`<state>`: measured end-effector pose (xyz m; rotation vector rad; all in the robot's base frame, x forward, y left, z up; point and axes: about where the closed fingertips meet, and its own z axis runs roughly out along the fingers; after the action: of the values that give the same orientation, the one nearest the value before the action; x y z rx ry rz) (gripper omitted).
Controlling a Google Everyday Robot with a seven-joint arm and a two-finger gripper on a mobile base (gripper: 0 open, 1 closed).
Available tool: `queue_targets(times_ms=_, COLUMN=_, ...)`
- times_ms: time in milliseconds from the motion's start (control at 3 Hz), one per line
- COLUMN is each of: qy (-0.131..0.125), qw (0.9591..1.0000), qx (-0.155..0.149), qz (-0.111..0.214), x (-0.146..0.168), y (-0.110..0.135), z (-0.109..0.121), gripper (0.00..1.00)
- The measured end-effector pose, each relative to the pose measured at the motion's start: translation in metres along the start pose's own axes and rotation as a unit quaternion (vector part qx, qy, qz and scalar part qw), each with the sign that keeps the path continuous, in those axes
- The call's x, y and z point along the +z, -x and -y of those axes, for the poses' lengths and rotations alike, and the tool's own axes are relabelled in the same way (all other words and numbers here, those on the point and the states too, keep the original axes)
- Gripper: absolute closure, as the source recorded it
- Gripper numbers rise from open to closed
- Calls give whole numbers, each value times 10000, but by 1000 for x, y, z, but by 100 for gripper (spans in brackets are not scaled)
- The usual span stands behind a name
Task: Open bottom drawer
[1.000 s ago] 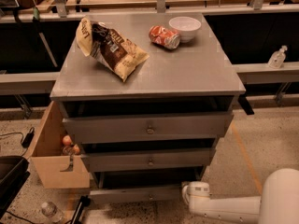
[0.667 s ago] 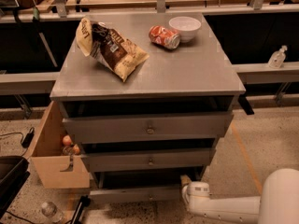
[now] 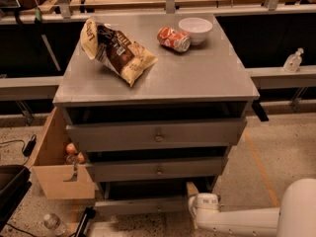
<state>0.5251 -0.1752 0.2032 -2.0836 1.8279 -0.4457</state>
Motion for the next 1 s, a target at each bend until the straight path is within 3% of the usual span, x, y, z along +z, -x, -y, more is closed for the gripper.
queue_targets(times_ms=333, qy=31, qw=9999, qx=-62, qz=129, x=-11, y=26, z=12, gripper=0)
queue_targets(times_ms=1000, qy=66, qw=9990, qx=441, qz=-3, x=11, y=57, z=28, gripper=0)
